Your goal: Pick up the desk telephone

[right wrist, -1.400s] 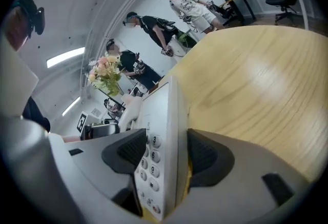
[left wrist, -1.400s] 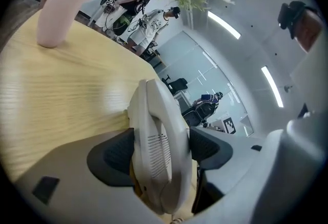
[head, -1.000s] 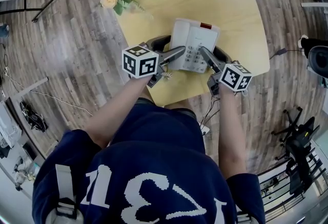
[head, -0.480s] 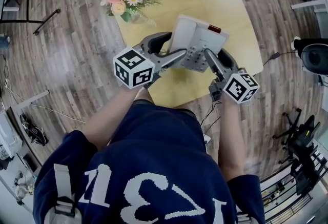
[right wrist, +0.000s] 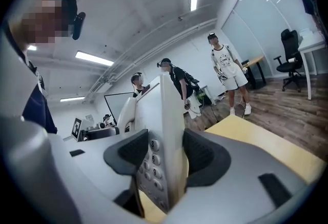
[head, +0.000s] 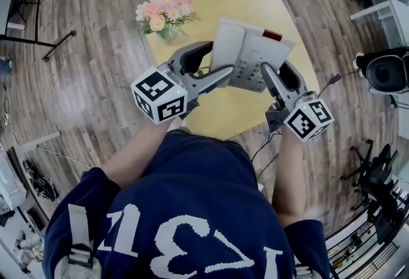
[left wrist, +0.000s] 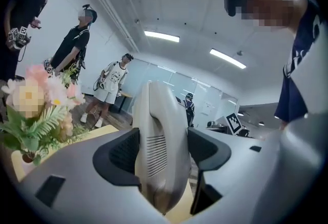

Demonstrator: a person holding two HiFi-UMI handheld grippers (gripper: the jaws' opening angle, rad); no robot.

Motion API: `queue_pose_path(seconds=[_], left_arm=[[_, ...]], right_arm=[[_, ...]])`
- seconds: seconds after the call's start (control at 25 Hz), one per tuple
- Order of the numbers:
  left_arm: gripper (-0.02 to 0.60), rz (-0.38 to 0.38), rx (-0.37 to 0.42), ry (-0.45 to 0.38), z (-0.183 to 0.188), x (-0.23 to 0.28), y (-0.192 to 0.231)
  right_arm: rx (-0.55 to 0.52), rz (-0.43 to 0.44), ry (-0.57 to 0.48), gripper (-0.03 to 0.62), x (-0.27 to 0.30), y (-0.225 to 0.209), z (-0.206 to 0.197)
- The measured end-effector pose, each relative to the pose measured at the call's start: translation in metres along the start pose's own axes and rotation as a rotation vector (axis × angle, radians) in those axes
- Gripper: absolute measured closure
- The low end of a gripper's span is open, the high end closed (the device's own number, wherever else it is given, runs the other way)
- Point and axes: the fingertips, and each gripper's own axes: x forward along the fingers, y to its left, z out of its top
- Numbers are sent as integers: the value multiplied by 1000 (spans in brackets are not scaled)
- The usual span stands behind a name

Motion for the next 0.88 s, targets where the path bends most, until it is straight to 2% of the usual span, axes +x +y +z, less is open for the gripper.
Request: queue_pose_path(seconds=[0.32, 0.88], left_arm=[[279, -41, 82, -57, 38, 3, -22], [279, -53, 125, -49, 43, 6, -32]], right_arm=[[-86, -13, -86, 368, -18, 16, 42], [-86, -25, -111, 370, -26, 18, 45]])
